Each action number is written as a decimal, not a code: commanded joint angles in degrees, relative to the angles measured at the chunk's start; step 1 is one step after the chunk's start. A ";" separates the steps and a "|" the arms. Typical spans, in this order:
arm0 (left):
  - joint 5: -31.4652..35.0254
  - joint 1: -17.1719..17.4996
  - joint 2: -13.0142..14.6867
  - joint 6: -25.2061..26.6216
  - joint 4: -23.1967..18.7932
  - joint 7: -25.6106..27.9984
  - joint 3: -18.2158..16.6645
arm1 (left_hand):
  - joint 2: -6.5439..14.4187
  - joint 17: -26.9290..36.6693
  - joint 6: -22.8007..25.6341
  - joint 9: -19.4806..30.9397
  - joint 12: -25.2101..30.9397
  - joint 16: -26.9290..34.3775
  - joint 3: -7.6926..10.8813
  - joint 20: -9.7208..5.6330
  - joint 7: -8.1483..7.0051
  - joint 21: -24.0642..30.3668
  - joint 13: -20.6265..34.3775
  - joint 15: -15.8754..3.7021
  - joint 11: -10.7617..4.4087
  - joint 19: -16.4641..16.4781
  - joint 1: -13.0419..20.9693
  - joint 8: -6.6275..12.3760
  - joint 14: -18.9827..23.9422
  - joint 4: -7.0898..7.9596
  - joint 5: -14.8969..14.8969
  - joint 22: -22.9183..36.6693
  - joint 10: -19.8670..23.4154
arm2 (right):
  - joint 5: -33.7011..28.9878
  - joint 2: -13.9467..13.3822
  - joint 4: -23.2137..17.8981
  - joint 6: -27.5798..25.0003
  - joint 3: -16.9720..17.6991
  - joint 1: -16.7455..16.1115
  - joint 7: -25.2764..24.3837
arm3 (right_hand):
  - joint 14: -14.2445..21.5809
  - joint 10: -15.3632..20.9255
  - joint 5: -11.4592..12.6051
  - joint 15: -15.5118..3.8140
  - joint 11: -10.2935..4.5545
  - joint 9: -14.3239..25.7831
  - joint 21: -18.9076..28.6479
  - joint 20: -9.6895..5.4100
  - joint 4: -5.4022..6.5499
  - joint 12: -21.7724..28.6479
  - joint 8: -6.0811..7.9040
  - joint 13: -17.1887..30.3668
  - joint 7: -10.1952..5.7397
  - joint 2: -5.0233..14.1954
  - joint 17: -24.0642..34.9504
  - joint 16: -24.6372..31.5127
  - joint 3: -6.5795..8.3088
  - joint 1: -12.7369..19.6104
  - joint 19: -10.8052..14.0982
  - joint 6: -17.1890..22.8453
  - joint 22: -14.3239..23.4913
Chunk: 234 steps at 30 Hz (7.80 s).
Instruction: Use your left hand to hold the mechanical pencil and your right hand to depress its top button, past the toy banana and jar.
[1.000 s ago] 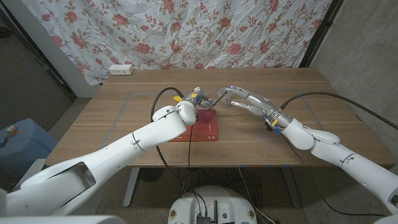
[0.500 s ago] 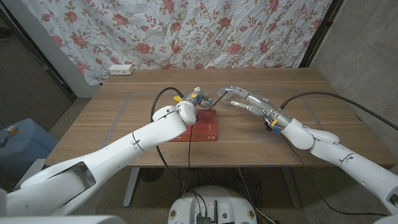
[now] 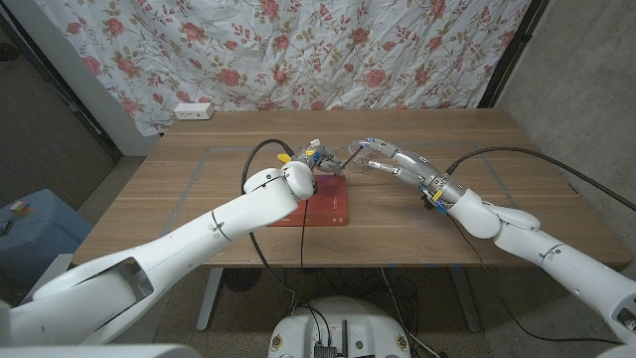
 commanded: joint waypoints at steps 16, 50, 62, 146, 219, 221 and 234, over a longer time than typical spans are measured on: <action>0.11 -0.36 -0.36 0.06 0.57 -0.07 0.24 | 0.38 0.16 0.11 0.30 0.38 0.07 -0.32 -4.12 0.14 0.02 0.26 -9.63 -0.22 0.05 0.17 0.23 0.68 0.01 0.38 0.21 0.75 | 0.86 1.03 2.18 1.01 -0.17 0.56 0.11 | 0.25 -0.07 0.53 -0.28 -0.10 0.03 -0.01 -0.22 0.17 0.34 0.22 0.03 -0.08 1.16 0.25 0.46 0.20 0.06 -0.21 0.51 0.03; 0.55 0.44 -0.10 0.93 -1.19 0.84 0.56 | 0.40 0.16 0.09 0.32 0.40 0.08 -0.50 -4.15 0.10 0.03 0.26 -9.63 -0.22 0.07 0.24 0.22 0.69 0.03 0.38 0.21 0.82 | 0.75 0.84 2.54 2.14 0.48 -0.80 -1.00 | 0.42 0.20 0.56 -0.52 -0.27 0.03 0.03 -0.34 0.16 0.42 0.17 0.05 -0.07 1.18 0.27 0.59 0.34 0.17 -0.04 0.67 0.03; 0.83 1.06 -0.66 1.87 -1.86 1.84 0.54 | 0.40 0.17 0.10 0.37 0.38 0.07 -0.55 -4.15 0.08 0.02 0.26 -9.63 -0.22 0.04 0.27 0.26 0.69 0.02 0.38 0.21 0.77 | -0.29 0.76 2.36 2.35 0.51 -0.87 -1.30 | 0.47 0.20 0.55 -0.60 -0.23 0.03 0.02 -0.37 0.22 0.41 0.20 0.06 -0.06 1.17 0.31 0.63 0.33 0.10 -0.04 0.85 0.03; 0.27 -0.20 -0.79 1.21 -0.54 0.88 1.03 | 0.45 0.18 0.27 -0.06 0.43 0.06 -0.79 -4.10 0.24 0.03 0.26 -9.64 -0.21 0.09 0.50 -0.05 0.66 0.01 0.40 0.20 1.07 | -1.54 -0.50 -2.44 -4.16 0.15 -2.87 -4.77 | -0.06 -0.11 0.82 -0.82 -1.07 -0.12 -0.02 -0.69 3.23 0.33 -0.22 0.09 -0.06 1.53 0.94 0.76 -0.34 -1.67 -0.38 1.76 0.04; 0.12 0.46 -0.85 2.10 -1.41 1.59 0.96 | 0.59 0.18 0.31 -0.05 0.38 0.07 -1.00 -4.12 0.35 0.02 0.25 -9.65 -0.21 0.05 0.49 -0.11 0.67 0.05 0.43 0.21 0.98 | -3.30 -1.26 -4.51 -5.35 0.57 -4.49 -7.02 | 0.32 0.33 1.11 -0.91 -1.33 -0.10 -0.02 -0.64 4.15 0.42 -0.14 0.11 -0.06 1.14 0.95 0.79 -0.31 -1.16 -0.19 1.18 0.02; 0.11 0.49 -0.88 2.19 -1.43 1.65 0.94 | 0.58 0.17 0.25 -0.03 0.38 0.06 -1.01 -4.11 0.33 0.02 0.25 -9.63 -0.21 0.05 0.50 -0.13 0.66 0.05 0.43 0.21 0.98 | -3.36 -1.31 -4.72 -5.67 0.61 -4.61 -6.96 | 0.30 0.34 1.12 -0.91 -1.28 -0.10 -0.03 -0.64 4.18 0.43 -0.12 0.11 -0.06 1.12 0.96 0.78 -0.31 -1.15 -0.19 1.20 0.02; -0.08 0.33 -0.79 2.35 -1.43 1.62 0.97 | 0.61 0.18 0.27 0.03 0.39 0.08 -1.03 -4.16 0.37 0.02 0.25 -9.66 -0.20 0.03 0.53 -0.09 0.69 0.04 0.43 0.21 1.02 | -3.64 -1.80 -5.28 -6.72 0.65 -4.84 -6.84 | 0.33 0.35 1.16 -0.75 -1.18 -0.08 -0.04 -0.64 4.37 0.43 0.00 0.11 -0.03 1.08 0.98 0.78 -0.34 -1.16 -0.26 1.51 0.02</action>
